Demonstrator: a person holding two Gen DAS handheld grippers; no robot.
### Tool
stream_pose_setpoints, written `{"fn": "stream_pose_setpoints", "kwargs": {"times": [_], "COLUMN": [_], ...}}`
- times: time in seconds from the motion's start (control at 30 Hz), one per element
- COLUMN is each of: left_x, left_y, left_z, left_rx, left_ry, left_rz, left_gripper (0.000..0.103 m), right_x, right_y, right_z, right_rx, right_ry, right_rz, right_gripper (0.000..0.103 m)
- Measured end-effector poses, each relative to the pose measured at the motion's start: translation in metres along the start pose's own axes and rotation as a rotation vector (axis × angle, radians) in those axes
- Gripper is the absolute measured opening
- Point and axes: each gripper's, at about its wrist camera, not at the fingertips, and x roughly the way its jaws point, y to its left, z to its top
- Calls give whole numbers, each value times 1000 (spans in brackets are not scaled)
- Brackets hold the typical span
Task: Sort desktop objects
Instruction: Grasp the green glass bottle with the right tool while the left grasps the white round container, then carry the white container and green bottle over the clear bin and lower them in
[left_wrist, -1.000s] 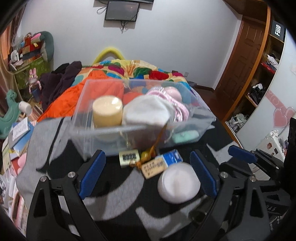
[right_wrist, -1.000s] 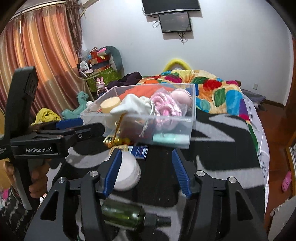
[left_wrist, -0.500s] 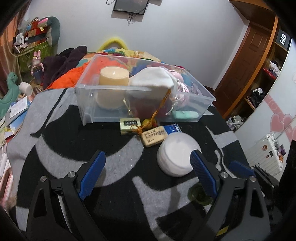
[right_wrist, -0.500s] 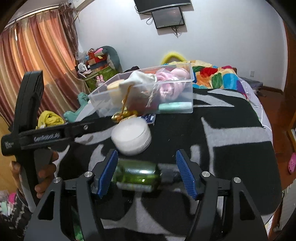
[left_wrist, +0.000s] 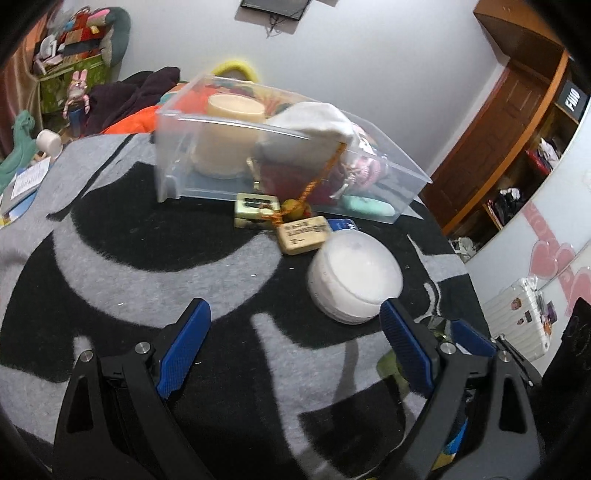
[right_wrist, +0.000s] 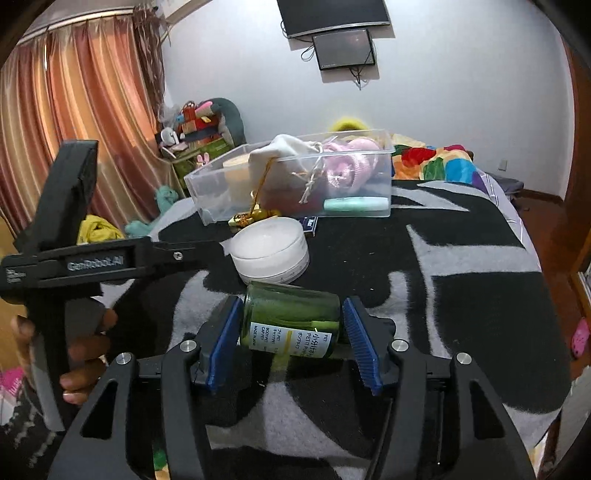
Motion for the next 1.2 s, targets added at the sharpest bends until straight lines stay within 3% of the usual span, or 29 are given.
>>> {"fn": "stream_pose_setpoints", "kwargs": {"times": [0.27,0.4,0.47,0.57,0.73,1.2], "left_x": [21,36,46,47,41,2], "left_y": [-35,-44,-46,-53,-58,-47], "left_z": [4,9,11,9,-4,-19], "left_rx": [97,114,103,144,179,149], "left_ry": [6,18,37,0,-58,-163], "left_rz": [69,52,55,102,152,167], "left_gripper": [94,92,78,67,66,66], "right_x": [-32,-39,-38,-35,-27,-10], "right_y": [-21,-34,-38,-43,-52,-54], "right_z": [9,10,9,7,5,13], "right_rx": [18,62,73,91,120,127], "right_ry": [-96,-112,-111,-103,-86,-44], "right_rz": [-85,-61,-51,-35,-25,-30], "right_gripper": [52,52,53,53,53,52]}}
